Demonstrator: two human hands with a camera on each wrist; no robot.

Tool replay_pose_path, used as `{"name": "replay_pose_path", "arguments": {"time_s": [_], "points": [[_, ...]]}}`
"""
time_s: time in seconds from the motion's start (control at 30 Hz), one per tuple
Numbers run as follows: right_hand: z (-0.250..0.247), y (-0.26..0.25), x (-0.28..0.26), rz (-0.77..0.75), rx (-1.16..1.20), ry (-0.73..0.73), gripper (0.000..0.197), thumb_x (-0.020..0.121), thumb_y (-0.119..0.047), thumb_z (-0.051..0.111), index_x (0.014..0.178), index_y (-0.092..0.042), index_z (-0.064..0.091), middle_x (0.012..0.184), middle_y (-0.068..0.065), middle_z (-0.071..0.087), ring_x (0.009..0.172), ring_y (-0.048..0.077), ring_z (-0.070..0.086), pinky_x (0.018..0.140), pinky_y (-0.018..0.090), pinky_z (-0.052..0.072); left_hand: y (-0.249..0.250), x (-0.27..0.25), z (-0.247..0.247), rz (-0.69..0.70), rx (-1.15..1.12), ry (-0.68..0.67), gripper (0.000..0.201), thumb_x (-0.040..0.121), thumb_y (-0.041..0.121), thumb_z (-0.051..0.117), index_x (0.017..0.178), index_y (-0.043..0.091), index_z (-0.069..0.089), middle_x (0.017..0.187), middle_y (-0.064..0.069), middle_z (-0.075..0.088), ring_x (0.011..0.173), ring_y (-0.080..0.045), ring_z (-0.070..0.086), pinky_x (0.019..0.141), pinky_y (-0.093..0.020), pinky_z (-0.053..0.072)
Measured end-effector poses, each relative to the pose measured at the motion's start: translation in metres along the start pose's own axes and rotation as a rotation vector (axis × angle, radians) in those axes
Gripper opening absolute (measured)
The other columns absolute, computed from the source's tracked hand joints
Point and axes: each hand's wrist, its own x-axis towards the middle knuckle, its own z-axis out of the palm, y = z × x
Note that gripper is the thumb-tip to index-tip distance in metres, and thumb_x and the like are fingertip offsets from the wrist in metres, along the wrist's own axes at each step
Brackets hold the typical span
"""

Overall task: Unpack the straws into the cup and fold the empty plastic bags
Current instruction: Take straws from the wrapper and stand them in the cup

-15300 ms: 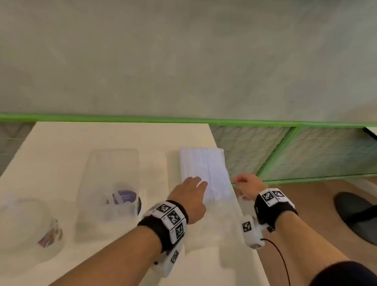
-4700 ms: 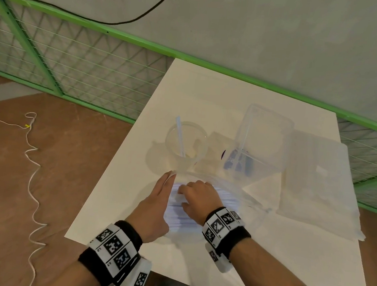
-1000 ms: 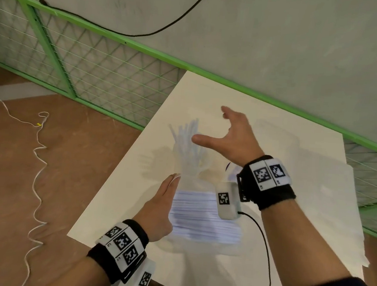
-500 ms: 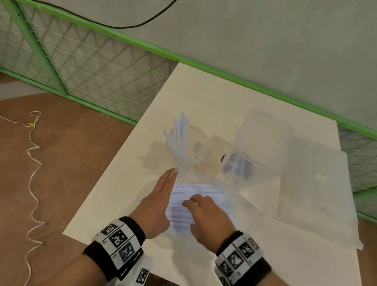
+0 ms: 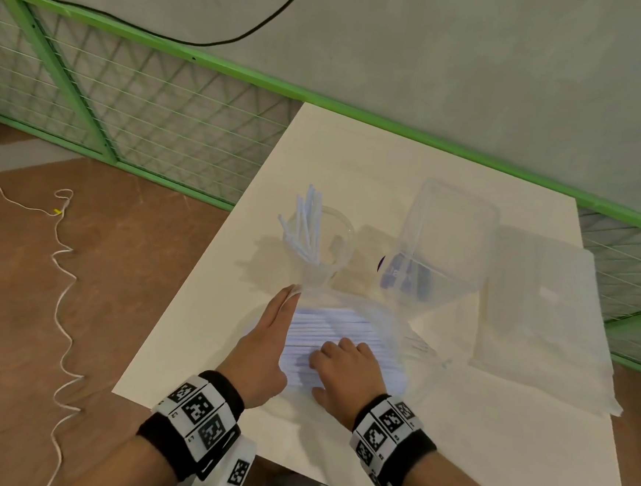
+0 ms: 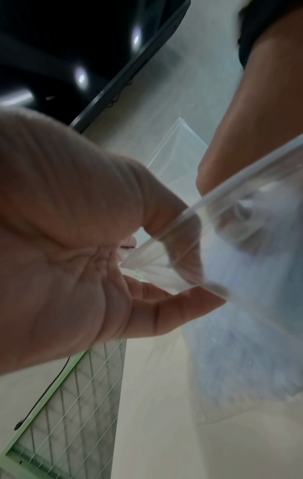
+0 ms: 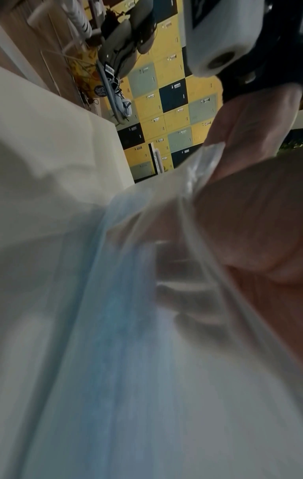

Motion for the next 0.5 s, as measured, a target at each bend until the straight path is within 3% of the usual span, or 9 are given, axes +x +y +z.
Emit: {"name": "replay_pose_path", "arguments": {"time_s": [0.17, 0.33, 0.43, 0.5], "points": [[0.006, -0.003, 0.001, 0.038, -0.019, -0.038, 0.026, 0.06, -0.026, 0.075, 0.085, -0.021, 0.067, 0.073, -0.002, 0.065, 0.07, 0.026, 0.061, 0.066, 0.036, 0.042, 0.0, -0.001, 0.001, 0.006, 0.005, 0.003, 0.115, 0.07, -0.011, 0.056, 0.153, 0.036, -0.008, 0.156, 0.029, -0.016, 0.134, -0.014, 0.038, 0.091, -0.037, 0.053], [0.005, 0.001, 0.003, 0.025, -0.012, 0.027, 0.02, 0.059, -0.031, 0.076, 0.075, -0.021, 0.069, 0.071, -0.003, 0.062, 0.071, 0.024, 0.059, 0.063, 0.035, 0.042, -0.001, 0.0, 0.0, 0.0, 0.0, 0.002, 0.115, 0.07, -0.012, 0.056, 0.153, 0.037, -0.009, 0.155, 0.029, -0.016, 0.13, -0.015, 0.041, 0.091, -0.036, 0.054], [-0.002, 0.005, 0.001, 0.015, 0.056, 0.081, 0.027, 0.078, -0.034, 0.061, 0.099, -0.019, 0.065, 0.092, 0.002, 0.066, 0.09, 0.028, 0.058, 0.078, 0.038, 0.039, -0.002, 0.0, -0.002, -0.008, -0.017, 0.006, 0.114, 0.071, -0.013, 0.055, 0.153, 0.036, -0.008, 0.155, 0.03, -0.015, 0.134, -0.013, 0.037, 0.094, -0.034, 0.052], [-0.008, 0.012, -0.003, 0.054, 0.188, 0.135, 0.036, 0.083, -0.039, 0.047, 0.111, -0.019, 0.056, 0.098, 0.002, 0.067, 0.093, 0.029, 0.059, 0.081, 0.036, 0.037, -0.004, 0.0, -0.003, -0.008, -0.031, 0.01, 0.115, 0.07, -0.015, 0.053, 0.153, 0.036, -0.008, 0.155, 0.03, -0.015, 0.138, -0.01, 0.033, 0.095, -0.033, 0.051]]}}
